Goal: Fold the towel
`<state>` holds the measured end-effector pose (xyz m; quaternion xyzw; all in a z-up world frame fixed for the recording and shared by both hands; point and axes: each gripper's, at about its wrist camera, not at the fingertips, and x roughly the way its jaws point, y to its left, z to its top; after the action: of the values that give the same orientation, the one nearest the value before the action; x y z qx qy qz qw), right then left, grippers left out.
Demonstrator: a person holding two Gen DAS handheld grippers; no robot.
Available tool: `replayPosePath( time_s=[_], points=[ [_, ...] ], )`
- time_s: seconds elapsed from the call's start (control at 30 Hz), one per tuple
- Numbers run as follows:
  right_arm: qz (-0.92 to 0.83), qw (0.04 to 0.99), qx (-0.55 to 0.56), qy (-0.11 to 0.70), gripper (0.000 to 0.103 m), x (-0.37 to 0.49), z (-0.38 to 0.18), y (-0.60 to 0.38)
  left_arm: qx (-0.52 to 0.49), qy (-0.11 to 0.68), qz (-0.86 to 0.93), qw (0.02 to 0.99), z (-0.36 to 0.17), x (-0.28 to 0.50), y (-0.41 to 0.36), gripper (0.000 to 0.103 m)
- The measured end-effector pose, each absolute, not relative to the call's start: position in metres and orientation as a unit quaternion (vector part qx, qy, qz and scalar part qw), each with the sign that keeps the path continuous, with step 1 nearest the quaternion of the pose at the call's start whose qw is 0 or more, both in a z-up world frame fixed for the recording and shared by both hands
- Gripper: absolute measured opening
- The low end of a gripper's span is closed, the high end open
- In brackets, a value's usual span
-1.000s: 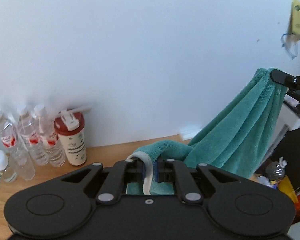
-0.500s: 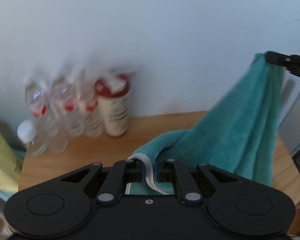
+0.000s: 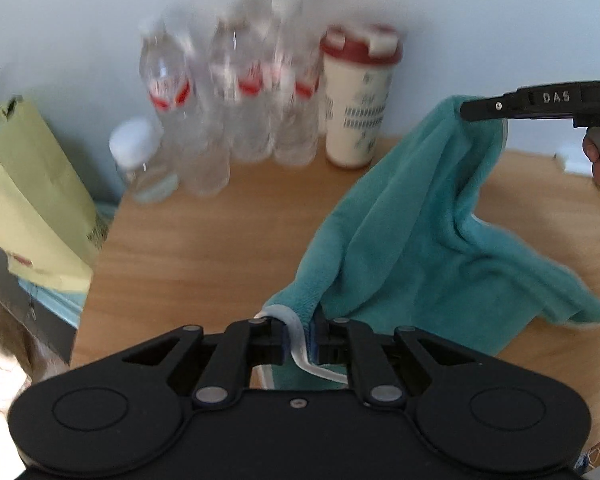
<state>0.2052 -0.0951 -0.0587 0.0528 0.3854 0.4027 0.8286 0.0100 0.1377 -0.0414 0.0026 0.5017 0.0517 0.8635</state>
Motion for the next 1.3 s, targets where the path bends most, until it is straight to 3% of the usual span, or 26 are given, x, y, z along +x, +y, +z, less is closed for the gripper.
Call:
replayPosePath(
  time_s=[0.07, 0.1, 0.17, 0.27, 0.43, 0.5, 0.8, 1.1, 1.13, 1.17, 1.2, 1.3],
  points=[
    [0.393, 0.828, 0.018, 0.4, 0.029, 0.203, -0.07, -0.09, 0.002, 0.511, 0.054, 0.858, -0.05, 0.012, 0.142, 0.016],
    [0.386, 0.83, 0.004, 0.403, 0.036, 0.201, -0.073, -0.091, 0.003, 0.514, 0.056, 0.856, -0.053, 0.014, 0.144, 0.019],
    [0.367, 0.835, -0.01, 0.41, 0.042, 0.201, -0.076, -0.104, 0.012, 0.527, 0.055, 0.848, -0.059, 0.015, 0.147, 0.025],
    [0.329, 0.845, -0.022, 0.421, 0.042, 0.2, -0.072, -0.136, 0.019, 0.533, 0.051, 0.844, -0.062, 0.01, 0.15, 0.044],
    [0.249, 0.839, -0.012, 0.483, 0.042, 0.186, -0.084, -0.2, 0.019, 0.545, 0.045, 0.837, -0.067, 0.002, 0.155, 0.048],
    [0.207, 0.835, -0.003, 0.509, 0.042, 0.167, -0.094, -0.23, 0.023, 0.546, 0.041, 0.836, -0.067, 0.001, 0.154, 0.055],
    [0.135, 0.802, 0.119, 0.57, 0.042, 0.096, -0.136, -0.288, 0.069, 0.53, -0.038, 0.844, -0.067, 0.009, 0.119, 0.056],
    [0.122, 0.78, 0.236, 0.567, 0.042, 0.09, -0.168, -0.277, 0.119, 0.519, -0.143, 0.834, -0.073, 0.013, 0.05, 0.061],
    [0.123, 0.779, 0.243, 0.565, 0.038, 0.09, -0.169, -0.278, 0.122, 0.518, -0.154, 0.833, -0.073, 0.012, 0.041, 0.061],
    [0.128, 0.78, 0.252, 0.559, 0.013, 0.09, -0.168, -0.279, 0.125, 0.516, -0.168, 0.83, -0.074, 0.011, 0.032, 0.061],
    [0.135, 0.778, 0.266, 0.553, 0.008, 0.091, -0.166, -0.281, 0.129, 0.513, -0.179, 0.829, -0.075, 0.009, 0.023, 0.062],
    [0.156, 0.775, 0.297, 0.536, 0.008, 0.096, -0.152, -0.286, 0.14, 0.502, -0.21, 0.827, -0.077, 0.007, -0.001, 0.063]
  ],
)
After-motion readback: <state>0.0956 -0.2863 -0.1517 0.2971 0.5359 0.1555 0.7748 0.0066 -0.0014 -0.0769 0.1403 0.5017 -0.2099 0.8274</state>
